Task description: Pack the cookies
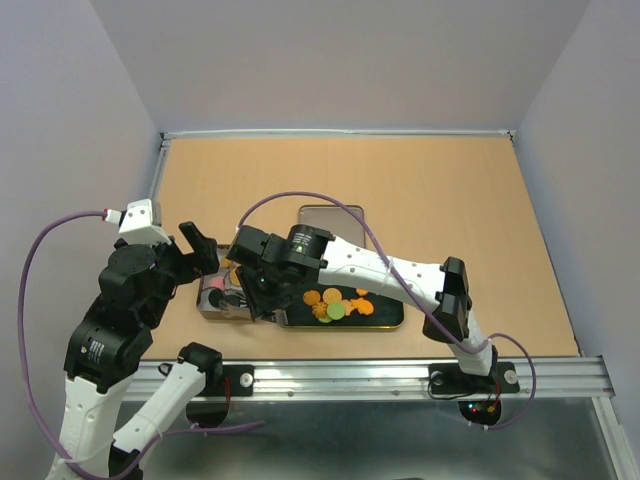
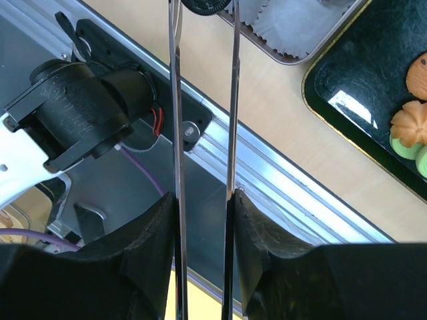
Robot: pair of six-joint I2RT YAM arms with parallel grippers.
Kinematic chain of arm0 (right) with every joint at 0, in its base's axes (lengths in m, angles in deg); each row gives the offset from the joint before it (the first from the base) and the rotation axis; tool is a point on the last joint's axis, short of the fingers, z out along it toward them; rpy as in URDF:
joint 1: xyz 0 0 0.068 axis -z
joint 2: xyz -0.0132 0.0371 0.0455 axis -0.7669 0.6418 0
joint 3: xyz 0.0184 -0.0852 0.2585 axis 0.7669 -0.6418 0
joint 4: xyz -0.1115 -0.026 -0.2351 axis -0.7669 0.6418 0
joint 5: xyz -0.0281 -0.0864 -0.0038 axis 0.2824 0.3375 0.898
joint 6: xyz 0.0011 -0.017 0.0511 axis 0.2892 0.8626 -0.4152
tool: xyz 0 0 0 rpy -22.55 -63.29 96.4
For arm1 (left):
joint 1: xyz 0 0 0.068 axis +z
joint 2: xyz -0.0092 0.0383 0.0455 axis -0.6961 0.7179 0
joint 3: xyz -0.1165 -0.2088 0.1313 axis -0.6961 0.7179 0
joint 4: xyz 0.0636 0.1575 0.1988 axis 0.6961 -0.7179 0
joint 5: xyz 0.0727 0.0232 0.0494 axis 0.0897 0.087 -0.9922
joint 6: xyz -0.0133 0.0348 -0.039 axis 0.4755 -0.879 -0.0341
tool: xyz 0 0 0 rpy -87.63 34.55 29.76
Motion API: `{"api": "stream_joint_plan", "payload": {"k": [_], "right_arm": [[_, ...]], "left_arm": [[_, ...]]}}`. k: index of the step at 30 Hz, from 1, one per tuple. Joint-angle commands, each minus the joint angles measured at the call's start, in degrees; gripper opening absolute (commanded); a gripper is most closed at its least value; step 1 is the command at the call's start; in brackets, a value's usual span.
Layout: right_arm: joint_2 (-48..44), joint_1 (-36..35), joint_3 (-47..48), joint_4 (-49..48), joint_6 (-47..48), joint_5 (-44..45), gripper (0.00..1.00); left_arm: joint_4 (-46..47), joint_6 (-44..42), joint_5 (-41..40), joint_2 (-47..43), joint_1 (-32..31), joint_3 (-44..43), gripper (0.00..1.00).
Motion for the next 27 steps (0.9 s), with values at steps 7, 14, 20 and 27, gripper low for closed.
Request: {"api": "stream_joint_plan", "payload": {"k": [7,14,20,27], "right_arm": [[0.1,-0.1,3.4,-2.4,1.3,0.5,0.47],[-1.7,0.0,2.1,-2.2,1.2,3.0,0.59],[-3.1,0.2,2.5,-1.6,1.1,5.2,0.60],[-10.0,0.1,0.6,-0.6,-0.4,10.2,0.60]], "left_arm": [[1.0,-1.4,-1.3,0.4,-0.3,0.4,0.99],[1.7,-1.3,-0.8,1.1,-0.2,0.4,0.99],[2.3,-1.1,-0.5,1.9,-0.2,0.1,0.99],[2.8,-1.1,-0.2,3.0,-0.3,-0.9,0.99]]}}
